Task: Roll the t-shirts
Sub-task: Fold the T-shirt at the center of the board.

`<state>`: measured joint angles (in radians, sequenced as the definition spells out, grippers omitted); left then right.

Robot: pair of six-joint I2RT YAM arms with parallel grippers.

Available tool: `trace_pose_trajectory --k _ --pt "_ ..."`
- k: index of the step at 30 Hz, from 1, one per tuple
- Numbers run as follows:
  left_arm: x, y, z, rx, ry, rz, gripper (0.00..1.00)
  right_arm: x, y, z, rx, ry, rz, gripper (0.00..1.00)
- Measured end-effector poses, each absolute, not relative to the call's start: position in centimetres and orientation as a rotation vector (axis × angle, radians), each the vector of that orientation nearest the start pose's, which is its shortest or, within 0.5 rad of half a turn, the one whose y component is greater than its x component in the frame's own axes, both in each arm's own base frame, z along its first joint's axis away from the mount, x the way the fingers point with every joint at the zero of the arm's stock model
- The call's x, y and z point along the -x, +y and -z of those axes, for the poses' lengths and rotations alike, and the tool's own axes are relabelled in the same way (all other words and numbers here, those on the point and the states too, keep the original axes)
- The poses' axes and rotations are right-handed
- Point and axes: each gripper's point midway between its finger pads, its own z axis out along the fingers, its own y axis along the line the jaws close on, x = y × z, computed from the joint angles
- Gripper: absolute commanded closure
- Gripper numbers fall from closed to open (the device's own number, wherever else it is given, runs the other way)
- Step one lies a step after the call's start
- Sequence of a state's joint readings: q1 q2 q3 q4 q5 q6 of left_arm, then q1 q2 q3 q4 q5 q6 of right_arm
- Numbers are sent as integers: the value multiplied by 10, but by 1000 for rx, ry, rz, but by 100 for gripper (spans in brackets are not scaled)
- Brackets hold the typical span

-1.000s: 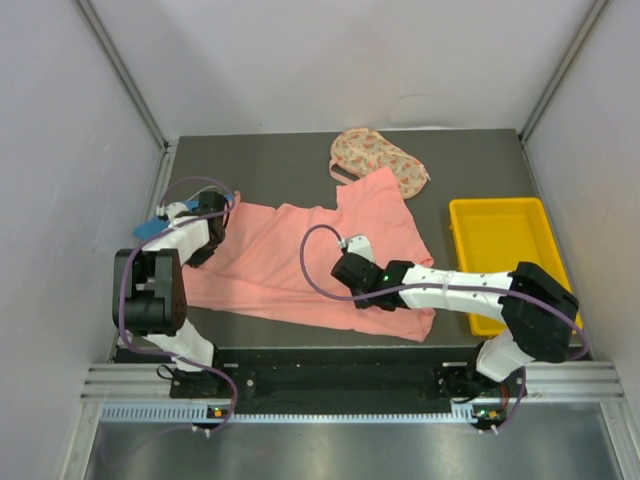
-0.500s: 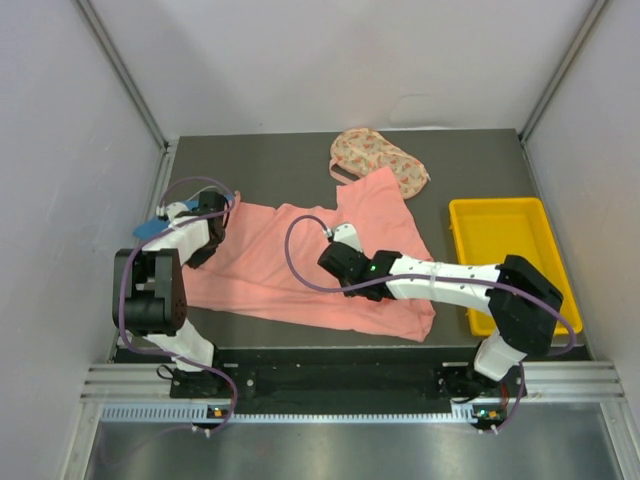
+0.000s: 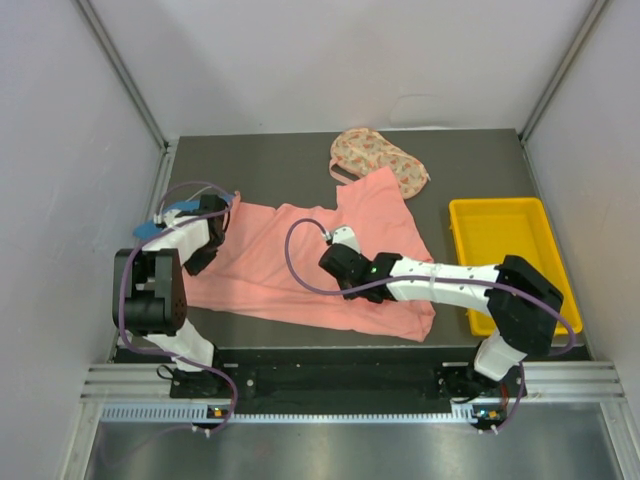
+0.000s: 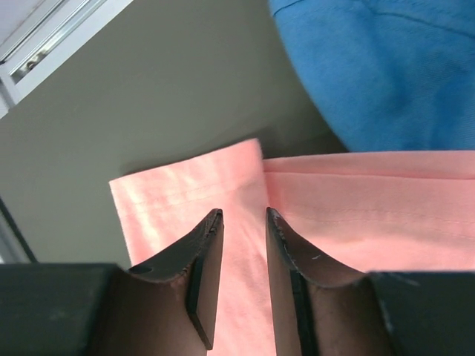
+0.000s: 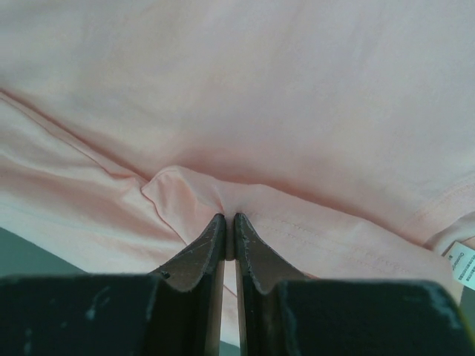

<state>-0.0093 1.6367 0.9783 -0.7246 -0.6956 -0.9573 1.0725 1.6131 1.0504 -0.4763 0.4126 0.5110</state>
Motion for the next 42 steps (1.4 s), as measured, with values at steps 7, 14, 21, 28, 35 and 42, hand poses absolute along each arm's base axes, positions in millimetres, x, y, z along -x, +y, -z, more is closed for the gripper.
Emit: trace_pose_trajectory --k 7,14,21,28,35,42 --pt "-292 86 -57 1264 2225 -730 61 -217 296 -65 570 2421 -144 92" --pt "-296 87 -53 1281 2215 -749 67 -215 292 -60 569 2428 -156 92" --pt "-293 87 -37 1301 2240 -785 74 -215 292 -62 562 2424 -170 92" --pt "-293 86 -36 1319 2228 -782 100 -217 291 -69 547 2412 -184 92" --pt "-294 87 -39 1318 2218 -774 100 -220 286 -73 531 2402 -166 92" --pt "-298 88 -63 1298 2172 -719 100 -226 276 -82 494 2384 -134 92"
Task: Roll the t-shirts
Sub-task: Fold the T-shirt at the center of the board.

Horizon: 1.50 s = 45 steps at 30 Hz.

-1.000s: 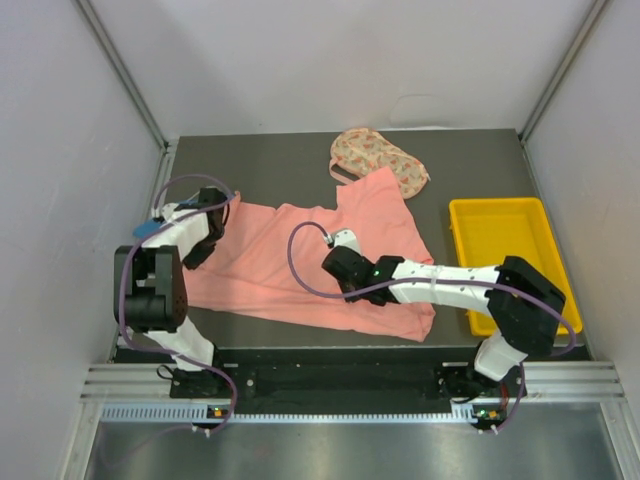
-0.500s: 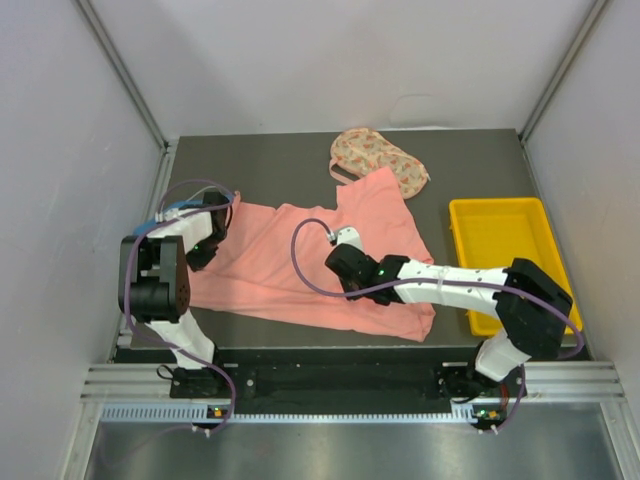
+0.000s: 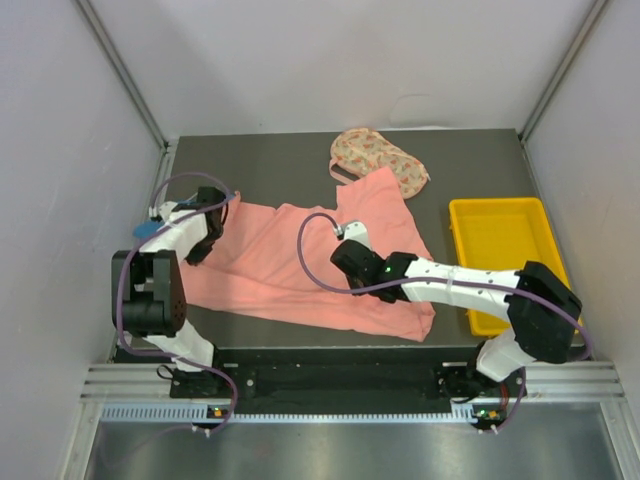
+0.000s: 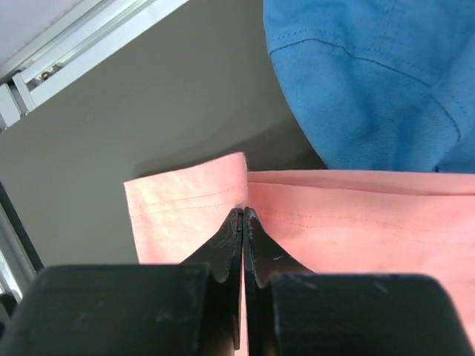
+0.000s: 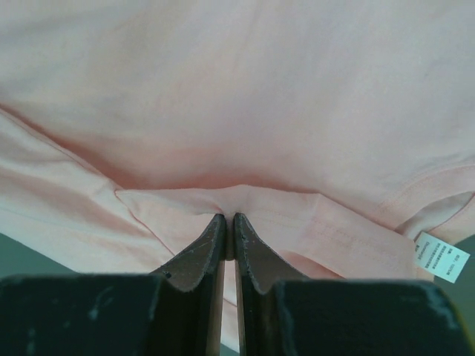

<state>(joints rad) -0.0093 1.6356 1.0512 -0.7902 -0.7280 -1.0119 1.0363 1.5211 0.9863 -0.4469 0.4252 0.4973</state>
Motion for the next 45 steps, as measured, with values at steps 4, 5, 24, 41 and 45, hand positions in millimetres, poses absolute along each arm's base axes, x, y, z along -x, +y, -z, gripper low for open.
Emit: trace_pose_trajectory --k 4,5,24,41,45 --pt "-297 92 -69 1296 2161 -717 100 -227 270 -85 486 2379 -110 93" --pt "-297 93 -70 1300 2160 -719 100 -227 269 -85 483 2378 -104 93" --pt "-303 93 -58 1230 2232 -632 45 -242 269 -77 504 2380 -16 73" --pt "-331 -77 -117 517 2392 147 72 -263 244 -125 293 2355 -11 48" --pt "-308 -144 -110 295 2465 331 90 -240 219 -145 152 2349 -91 55"
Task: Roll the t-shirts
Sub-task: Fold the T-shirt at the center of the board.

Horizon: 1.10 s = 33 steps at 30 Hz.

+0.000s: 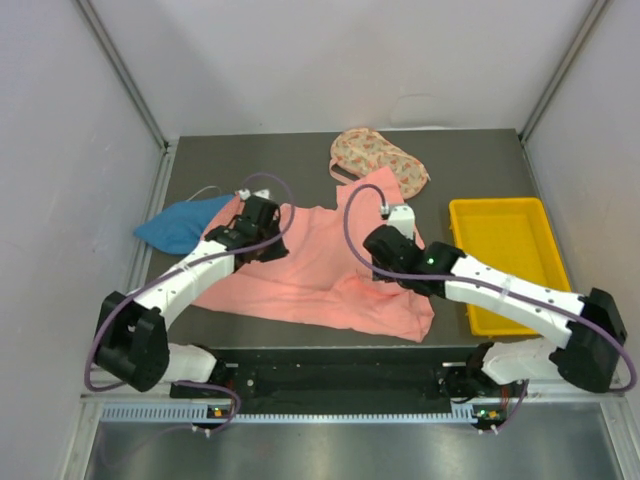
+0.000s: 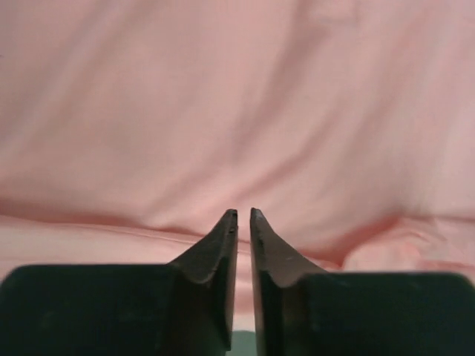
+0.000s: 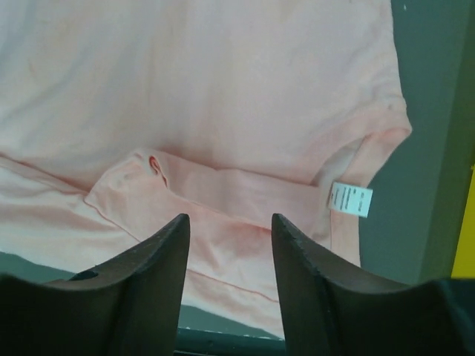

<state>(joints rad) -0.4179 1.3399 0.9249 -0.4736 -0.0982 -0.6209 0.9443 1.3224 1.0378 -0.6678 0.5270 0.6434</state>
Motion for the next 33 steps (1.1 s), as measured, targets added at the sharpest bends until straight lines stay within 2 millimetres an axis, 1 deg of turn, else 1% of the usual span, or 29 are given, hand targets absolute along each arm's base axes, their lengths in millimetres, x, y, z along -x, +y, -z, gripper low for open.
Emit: trace_pose_trajectory --k 2,3,5,6,9,13,15,17,19,22,27,29,31,33 --pt "-296 -170 -110 213 2487 404 91 -227 203 -142 85 2366 -105 57" --pt "-288 -189 -109 156 2495 455 92 -221 196 -138 58 2378 -104 58" --pt "-274 -214 -107 88 2505 529 97 -209 183 -128 6 2405 -96 61" --pt "-265 -228 -104 53 2515 563 98 -205 178 -124 -13 2415 -92 63" --pt "-241 -263 -90 -39 2559 633 100 -194 166 -116 -81 2442 -80 64" --pt "-219 -296 -62 -107 2624 670 100 -188 159 -117 -138 2447 -88 64" --pt "-209 -308 -47 -129 2662 666 100 -186 157 -118 -160 2442 -97 64" --pt "-203 -319 -35 -140 2689 664 100 -185 155 -121 -174 2437 -107 64" --pt "-201 -330 -29 -144 2699 672 100 -185 153 -124 -183 2429 -116 64" --pt "-204 -346 -26 -137 2694 697 100 -184 150 -126 -196 2423 -111 64" --pt "-219 -372 -35 -116 2655 756 100 -185 146 -126 -198 2417 -92 64" --pt "-225 -380 -39 -108 2639 775 100 -186 146 -127 -199 2413 -89 64" --pt "-233 -388 -42 -97 2620 782 98 -186 145 -127 -198 2411 -86 64" --pt "-240 -394 -42 -88 2602 777 98 -187 144 -127 -196 2411 -82 64"
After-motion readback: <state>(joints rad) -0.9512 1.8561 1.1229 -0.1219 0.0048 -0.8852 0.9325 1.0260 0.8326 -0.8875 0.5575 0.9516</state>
